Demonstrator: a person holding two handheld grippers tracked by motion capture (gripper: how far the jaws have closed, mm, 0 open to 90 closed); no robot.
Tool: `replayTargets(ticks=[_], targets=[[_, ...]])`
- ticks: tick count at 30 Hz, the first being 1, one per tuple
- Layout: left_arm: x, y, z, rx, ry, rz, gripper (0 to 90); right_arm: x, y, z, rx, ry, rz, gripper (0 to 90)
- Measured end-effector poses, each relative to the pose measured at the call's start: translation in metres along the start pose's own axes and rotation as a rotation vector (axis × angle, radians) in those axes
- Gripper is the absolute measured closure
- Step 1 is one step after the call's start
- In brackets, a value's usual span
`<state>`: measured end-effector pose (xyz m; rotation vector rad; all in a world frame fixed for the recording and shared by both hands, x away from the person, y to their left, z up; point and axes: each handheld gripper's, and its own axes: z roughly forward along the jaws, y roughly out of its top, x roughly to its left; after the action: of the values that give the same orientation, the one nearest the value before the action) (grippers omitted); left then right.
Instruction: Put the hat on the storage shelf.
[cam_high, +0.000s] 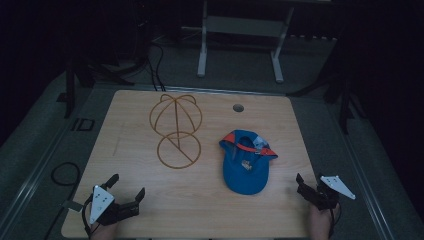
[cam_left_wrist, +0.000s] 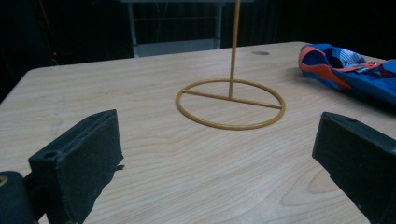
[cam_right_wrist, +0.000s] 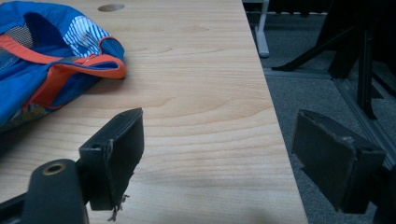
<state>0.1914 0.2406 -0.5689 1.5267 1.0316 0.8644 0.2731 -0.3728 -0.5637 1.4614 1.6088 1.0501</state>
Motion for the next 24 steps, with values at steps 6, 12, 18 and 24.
replayTargets(ticks=[6,12,18,24], targets=[[-0.001,0.001,0.000,-0.006,-0.002,-0.006,1.7,0.002,0.000,0.000,0.015,0.018,-0.014,16.7],[-0.004,0.001,0.001,0.003,-0.013,-0.001,1.7,0.008,0.001,0.000,0.045,0.076,-0.015,15.9],[-0.009,0.003,0.001,-0.014,-0.022,-0.008,1.8,0.015,0.017,0.001,0.081,0.154,-0.023,15.3],[-0.014,0.003,0.003,-0.006,-0.043,0.004,1.8,0.026,0.041,0.007,0.114,0.205,-0.040,12.9]])
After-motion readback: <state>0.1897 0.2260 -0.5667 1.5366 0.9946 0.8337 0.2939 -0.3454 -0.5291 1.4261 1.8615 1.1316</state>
